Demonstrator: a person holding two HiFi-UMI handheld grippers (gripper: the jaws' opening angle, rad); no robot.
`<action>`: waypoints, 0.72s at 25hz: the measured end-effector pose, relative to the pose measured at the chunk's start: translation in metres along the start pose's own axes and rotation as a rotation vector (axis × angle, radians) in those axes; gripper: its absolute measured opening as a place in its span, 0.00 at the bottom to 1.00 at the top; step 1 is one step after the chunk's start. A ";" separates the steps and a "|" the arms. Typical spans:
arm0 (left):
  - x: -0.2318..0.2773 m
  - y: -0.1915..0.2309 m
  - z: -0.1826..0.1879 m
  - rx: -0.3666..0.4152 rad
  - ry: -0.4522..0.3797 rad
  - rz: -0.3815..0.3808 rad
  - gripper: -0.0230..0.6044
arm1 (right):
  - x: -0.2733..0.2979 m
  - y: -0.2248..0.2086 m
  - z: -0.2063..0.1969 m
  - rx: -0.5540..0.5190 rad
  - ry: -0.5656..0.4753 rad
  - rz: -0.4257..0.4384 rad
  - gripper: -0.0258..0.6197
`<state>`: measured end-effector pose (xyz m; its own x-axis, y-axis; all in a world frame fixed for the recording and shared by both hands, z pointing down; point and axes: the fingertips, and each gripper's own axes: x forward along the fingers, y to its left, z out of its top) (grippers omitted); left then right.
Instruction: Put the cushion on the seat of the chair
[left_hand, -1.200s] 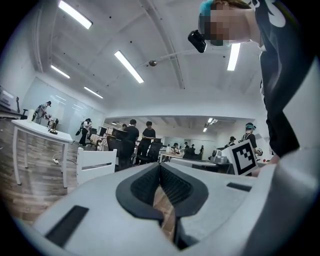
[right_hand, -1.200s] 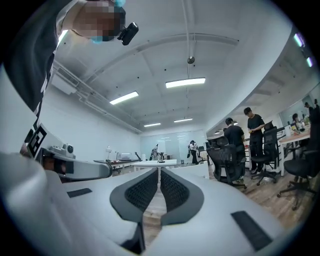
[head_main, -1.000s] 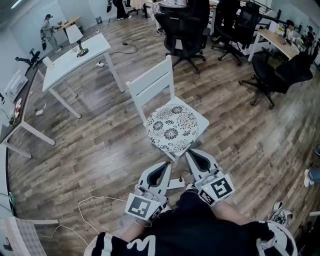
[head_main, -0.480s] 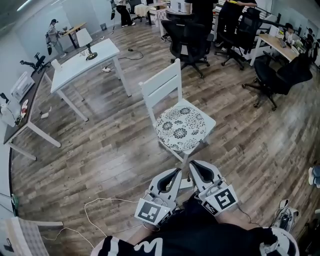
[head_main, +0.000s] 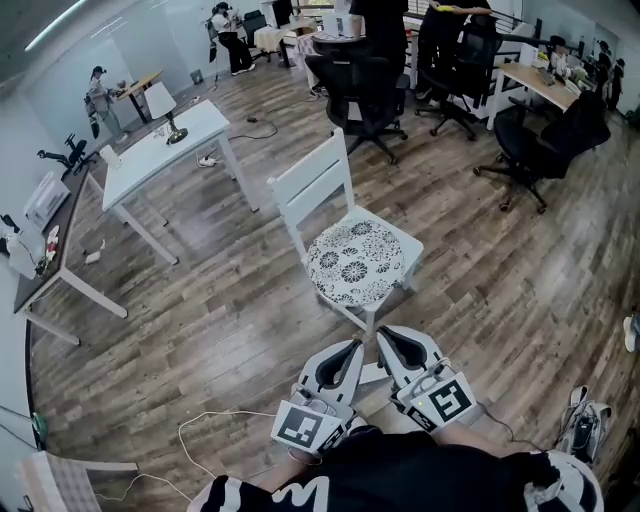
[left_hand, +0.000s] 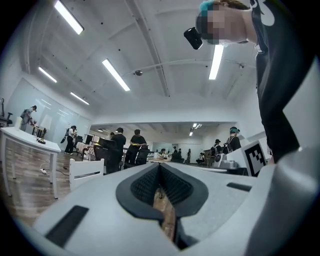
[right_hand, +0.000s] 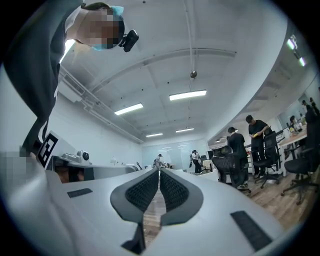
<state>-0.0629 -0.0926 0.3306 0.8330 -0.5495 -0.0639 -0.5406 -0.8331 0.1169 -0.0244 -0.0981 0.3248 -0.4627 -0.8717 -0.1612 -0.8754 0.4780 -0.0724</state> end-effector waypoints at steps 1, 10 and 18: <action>0.001 -0.006 -0.001 0.008 0.007 -0.001 0.05 | -0.006 -0.001 0.004 -0.003 -0.006 0.000 0.08; 0.017 -0.096 -0.013 0.011 0.000 -0.038 0.05 | -0.094 -0.025 0.019 0.007 -0.003 -0.041 0.08; 0.000 -0.163 -0.020 0.018 0.008 0.006 0.05 | -0.163 -0.011 0.037 -0.005 -0.004 0.007 0.08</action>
<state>0.0276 0.0449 0.3315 0.8310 -0.5536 -0.0550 -0.5472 -0.8311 0.0993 0.0661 0.0423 0.3154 -0.4683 -0.8678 -0.1661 -0.8727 0.4837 -0.0667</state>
